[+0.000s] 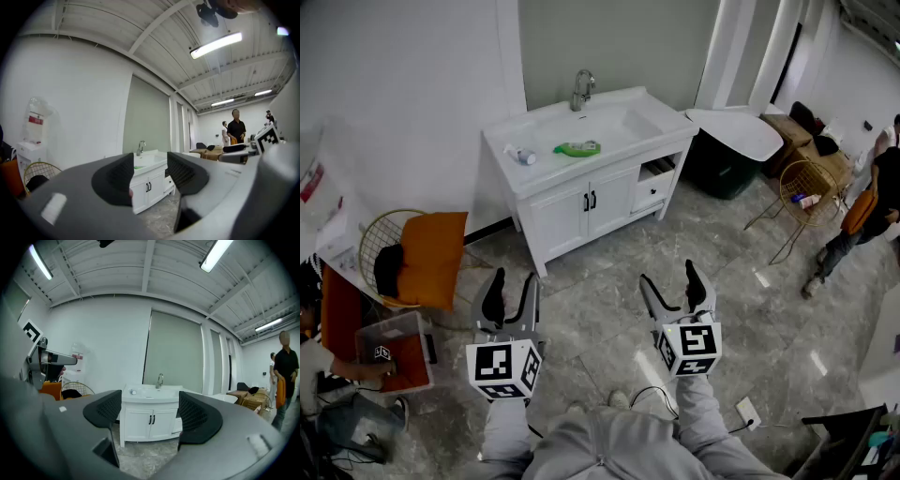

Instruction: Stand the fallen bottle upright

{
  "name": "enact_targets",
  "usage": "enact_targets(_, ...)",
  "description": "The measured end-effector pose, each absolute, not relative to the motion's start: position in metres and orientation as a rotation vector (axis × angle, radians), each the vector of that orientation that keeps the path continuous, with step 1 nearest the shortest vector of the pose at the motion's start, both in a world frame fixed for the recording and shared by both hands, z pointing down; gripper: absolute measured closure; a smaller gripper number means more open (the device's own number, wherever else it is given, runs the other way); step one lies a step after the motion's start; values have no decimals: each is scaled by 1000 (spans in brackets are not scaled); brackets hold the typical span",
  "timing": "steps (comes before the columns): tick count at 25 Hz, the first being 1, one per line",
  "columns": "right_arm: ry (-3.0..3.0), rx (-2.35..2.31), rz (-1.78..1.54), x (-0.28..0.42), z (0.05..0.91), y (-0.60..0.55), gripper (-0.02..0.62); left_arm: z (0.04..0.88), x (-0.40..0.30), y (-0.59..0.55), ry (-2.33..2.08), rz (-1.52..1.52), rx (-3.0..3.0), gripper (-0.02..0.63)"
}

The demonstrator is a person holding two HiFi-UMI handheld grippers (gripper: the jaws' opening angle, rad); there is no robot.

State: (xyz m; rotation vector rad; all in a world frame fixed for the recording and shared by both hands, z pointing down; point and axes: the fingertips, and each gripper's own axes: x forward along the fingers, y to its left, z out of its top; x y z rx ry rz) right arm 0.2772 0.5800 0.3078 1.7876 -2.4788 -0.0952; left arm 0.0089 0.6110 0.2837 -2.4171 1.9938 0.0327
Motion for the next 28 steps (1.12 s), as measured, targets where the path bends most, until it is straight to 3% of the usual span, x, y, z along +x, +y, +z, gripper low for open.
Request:
enact_targets(15,-2498,1781,-95,280,304,571,215,284,13,603,2000,23,-2412,367)
enact_targets(28,-2642,1714,3,322,312,557,215,291,59,584,2041,-10,-2374,367)
